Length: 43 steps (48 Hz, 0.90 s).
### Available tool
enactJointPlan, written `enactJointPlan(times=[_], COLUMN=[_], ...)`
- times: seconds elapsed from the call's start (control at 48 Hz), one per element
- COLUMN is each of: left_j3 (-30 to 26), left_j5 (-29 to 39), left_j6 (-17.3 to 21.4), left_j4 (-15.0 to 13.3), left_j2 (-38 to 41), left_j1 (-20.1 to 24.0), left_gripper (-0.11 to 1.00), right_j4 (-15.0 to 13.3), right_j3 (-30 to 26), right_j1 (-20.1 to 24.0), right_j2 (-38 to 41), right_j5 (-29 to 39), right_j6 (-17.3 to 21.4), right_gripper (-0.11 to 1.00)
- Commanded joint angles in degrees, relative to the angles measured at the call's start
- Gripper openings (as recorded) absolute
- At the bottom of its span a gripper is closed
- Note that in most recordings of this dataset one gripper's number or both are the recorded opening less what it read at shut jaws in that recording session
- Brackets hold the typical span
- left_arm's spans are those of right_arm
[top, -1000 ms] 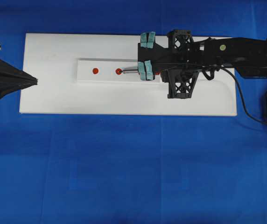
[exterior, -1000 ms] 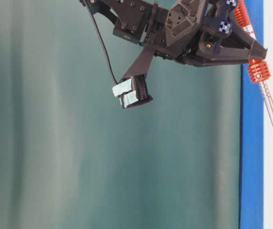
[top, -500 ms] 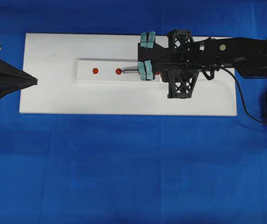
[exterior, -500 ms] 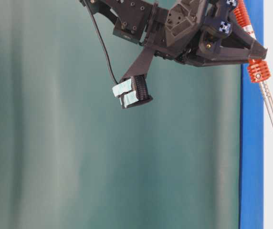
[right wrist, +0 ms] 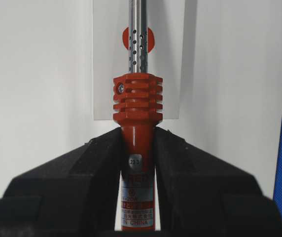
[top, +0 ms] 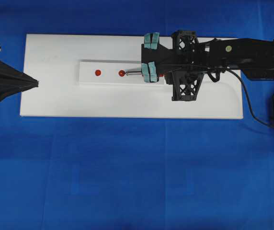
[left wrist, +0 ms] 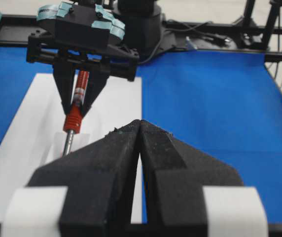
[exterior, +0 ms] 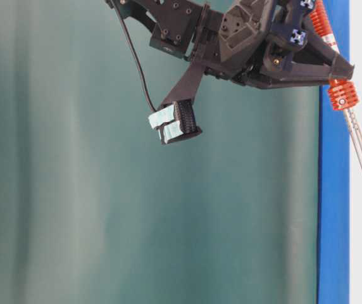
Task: Touch the tip of the soldering iron to the mark.
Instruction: 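Raise the iron and shift it right above the strip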
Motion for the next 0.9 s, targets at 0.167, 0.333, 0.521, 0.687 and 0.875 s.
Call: enactJointPlan(times=[0.167, 0.333, 0.521, 0.687, 0.875], left_j3=[-0.6, -0.6, -0.7, -0.6, -0.6], left_j5=[-0.2, -0.2, -0.2, -0.2, -0.2], left_j6=[0.0, 0.0, 0.0, -0.1, 0.0], left_j4=[0.1, 0.1, 0.1, 0.1, 0.1], left_j2=[0.3, 0.3, 0.4, 0.3, 0.3], left_j1=[-0.1, -0.1, 0.0, -0.1, -0.1], left_gripper=[0.00, 0.00, 0.00, 0.00, 0.00], right_j4=[0.0, 0.0, -0.1, -0.1, -0.7], right_j3=[-0.4, -0.4, -0.6, -1.0, -2.5], right_j1=[-0.1, 0.0, 0.0, 0.0, -0.1], right_j2=[-0.7, -0.7, -1.8, -6.1, -11.4], right_j5=[-0.9, -1.0, -0.4, 0.5, 2.5], right_j6=[-0.1, -0.1, -0.1, -0.2, -0.1], right_gripper=[0.06, 0.06, 0.06, 0.06, 0.06])
